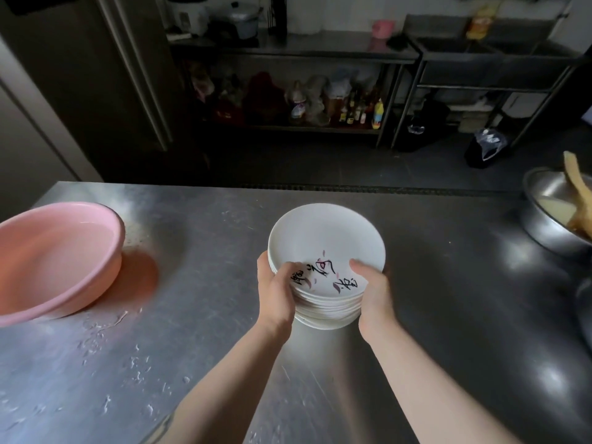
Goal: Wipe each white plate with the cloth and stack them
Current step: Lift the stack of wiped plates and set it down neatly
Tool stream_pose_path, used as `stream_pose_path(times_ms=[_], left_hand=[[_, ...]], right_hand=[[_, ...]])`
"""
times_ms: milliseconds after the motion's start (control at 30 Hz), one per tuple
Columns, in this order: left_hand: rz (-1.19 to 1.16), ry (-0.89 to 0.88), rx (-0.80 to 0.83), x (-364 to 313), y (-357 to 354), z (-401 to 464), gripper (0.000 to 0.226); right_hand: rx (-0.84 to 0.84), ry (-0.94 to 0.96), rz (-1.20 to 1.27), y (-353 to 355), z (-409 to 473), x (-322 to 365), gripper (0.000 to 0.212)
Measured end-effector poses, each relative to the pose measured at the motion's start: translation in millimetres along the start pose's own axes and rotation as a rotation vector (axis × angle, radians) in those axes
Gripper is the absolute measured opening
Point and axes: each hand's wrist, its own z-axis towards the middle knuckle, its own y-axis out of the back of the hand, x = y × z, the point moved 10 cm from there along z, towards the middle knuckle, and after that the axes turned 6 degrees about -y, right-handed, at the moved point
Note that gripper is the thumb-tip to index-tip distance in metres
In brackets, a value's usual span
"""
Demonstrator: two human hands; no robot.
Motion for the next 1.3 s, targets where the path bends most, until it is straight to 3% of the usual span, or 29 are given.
stream_pose_path(times_ms=[167,300,800,1033,1300], left_hand=[[0.011,-0.013,-0.008,-3,-6,1,0.056],[0.003,-0.026,0.0,-7,-10,3,0.053],[-0.127,0.014,-0.06,-3,-3,1,0.055],[-0.132,0.002,-0.094,-5,-1,-5,0.054],[-0.041,-0.075,-0.047,-25,1,-4,0.054]], right_hand=[[0.037,-0.027,-0.015,-1,-5,-1,0.066],[0.025,-0.036,0.005,2,-6,-3,0.068],[0.016,0.088,-0.034,-9,-5,27,0.035],[-0.004,0.079,-0.061,-8,-7,29,0.042],[0.112,-0.031,-0.037,-15,-15,11,0.067]])
